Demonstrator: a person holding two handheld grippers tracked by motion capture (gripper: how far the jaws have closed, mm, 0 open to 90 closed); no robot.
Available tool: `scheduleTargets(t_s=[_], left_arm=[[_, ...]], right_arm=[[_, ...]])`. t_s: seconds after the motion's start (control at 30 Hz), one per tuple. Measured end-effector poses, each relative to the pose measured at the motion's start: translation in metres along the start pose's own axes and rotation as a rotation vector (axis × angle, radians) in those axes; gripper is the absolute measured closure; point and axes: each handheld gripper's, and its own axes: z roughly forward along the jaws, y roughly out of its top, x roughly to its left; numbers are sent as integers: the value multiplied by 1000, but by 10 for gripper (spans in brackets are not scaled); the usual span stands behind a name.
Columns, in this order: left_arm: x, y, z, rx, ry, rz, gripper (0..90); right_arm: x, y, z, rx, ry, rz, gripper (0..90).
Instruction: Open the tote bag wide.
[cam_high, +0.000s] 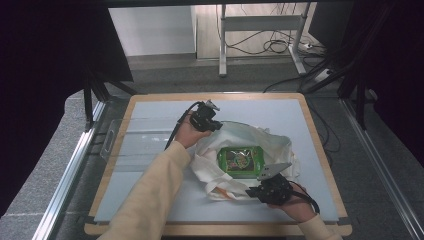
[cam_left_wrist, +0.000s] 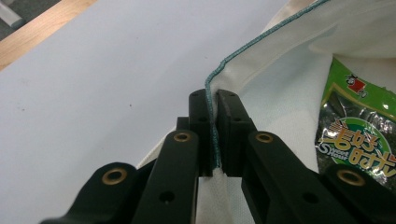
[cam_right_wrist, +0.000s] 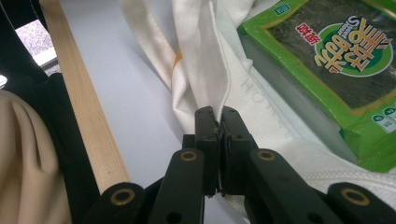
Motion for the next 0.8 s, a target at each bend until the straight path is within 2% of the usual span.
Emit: scheduleTargets(t_s=[0.3,0.33,0.37,0.43,0.6,0.7,0.77,0.8], left_arm=[[-2,-3,-8,-9,-25,21,830],[-2,-4,-10,-11,-28,26,790],[-2,-4,-12,-18,-37,36,790],[-4,-5,-18,-23,-57,53,697],[-15,-6,-40,-69,-60,64,477],[-26,-10,-56,-94,-44,101,442],[-31,-13,-66,-108,-58,101,416],[-35,-15,-69,-124,-64,86,416]], right_arm=[[0,1,-2,-21,-7,-1,848],[0,2,-2,-28,-4,1,807],[0,2,-2,-28,-4,1,807],[1,3,-3,-33,3,3,752],[3,6,-4,-55,17,-2,646],[3,8,-7,-72,19,1,626],[4,10,-13,-107,18,11,580],[4,10,-13,-107,18,11,580]])
